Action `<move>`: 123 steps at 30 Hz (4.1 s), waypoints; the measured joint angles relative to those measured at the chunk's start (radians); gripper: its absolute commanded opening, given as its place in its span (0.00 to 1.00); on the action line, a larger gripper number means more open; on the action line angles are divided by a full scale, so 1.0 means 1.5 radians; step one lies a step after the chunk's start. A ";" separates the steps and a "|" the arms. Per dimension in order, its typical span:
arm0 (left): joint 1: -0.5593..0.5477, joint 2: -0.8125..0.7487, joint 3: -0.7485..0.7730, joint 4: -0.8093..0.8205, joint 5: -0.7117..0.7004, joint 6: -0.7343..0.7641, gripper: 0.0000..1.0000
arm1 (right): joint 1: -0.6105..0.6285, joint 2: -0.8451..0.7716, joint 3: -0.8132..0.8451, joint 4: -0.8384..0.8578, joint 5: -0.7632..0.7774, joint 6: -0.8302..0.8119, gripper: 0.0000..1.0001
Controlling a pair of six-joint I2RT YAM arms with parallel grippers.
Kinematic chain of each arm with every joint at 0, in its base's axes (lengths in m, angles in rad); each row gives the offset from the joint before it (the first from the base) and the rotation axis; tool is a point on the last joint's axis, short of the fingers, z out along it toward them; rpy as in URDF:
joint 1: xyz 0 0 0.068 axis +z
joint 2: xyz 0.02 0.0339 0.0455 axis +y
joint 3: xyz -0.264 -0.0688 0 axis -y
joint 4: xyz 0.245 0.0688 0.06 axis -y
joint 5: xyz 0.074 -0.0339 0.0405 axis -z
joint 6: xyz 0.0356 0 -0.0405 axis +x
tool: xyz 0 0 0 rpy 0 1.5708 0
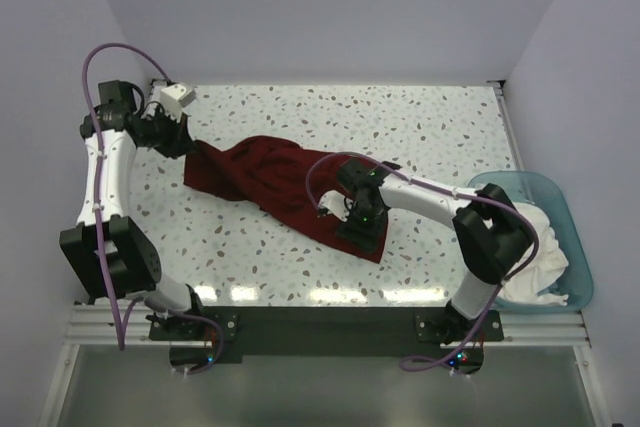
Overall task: Fold and stack the t-shirts
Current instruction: Flatten the tshirt out
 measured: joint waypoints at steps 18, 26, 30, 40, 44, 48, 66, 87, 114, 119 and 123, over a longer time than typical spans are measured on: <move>0.000 -0.022 -0.063 0.018 -0.033 0.000 0.00 | 0.062 -0.003 -0.106 0.101 0.105 0.048 0.26; 0.003 -0.020 -0.055 0.026 -0.036 -0.013 0.00 | 0.048 -0.007 -0.095 0.096 0.156 0.043 0.00; 0.018 0.021 0.042 0.041 -0.031 -0.048 0.00 | -0.036 -0.001 0.048 0.025 0.153 0.008 0.00; 0.060 -0.030 0.153 0.172 -0.037 -0.158 0.00 | -0.169 -0.089 0.382 0.020 0.204 -0.060 0.00; 0.067 -0.132 0.146 0.285 -0.076 -0.222 0.00 | -0.161 -0.158 0.412 0.058 0.254 -0.069 0.00; 0.068 -0.194 0.180 0.391 -0.111 -0.272 0.00 | -0.159 -0.196 0.466 0.138 0.304 -0.069 0.00; 0.068 -0.270 0.210 0.585 -0.176 -0.292 0.00 | -0.160 -0.268 0.551 0.420 0.363 -0.144 0.00; 0.042 0.249 0.618 0.774 -0.187 -0.447 0.00 | -0.228 0.212 0.929 0.599 0.320 -0.148 0.00; 0.029 0.055 -0.186 0.736 -0.032 -0.158 0.00 | -0.272 0.048 0.184 0.512 0.067 -0.180 0.00; 0.039 0.056 -0.082 0.609 0.006 -0.080 0.00 | -0.273 0.045 0.285 0.437 0.061 -0.194 0.00; 0.043 0.025 -0.034 0.456 0.032 0.047 0.00 | -0.279 0.014 0.294 0.355 0.052 -0.229 0.00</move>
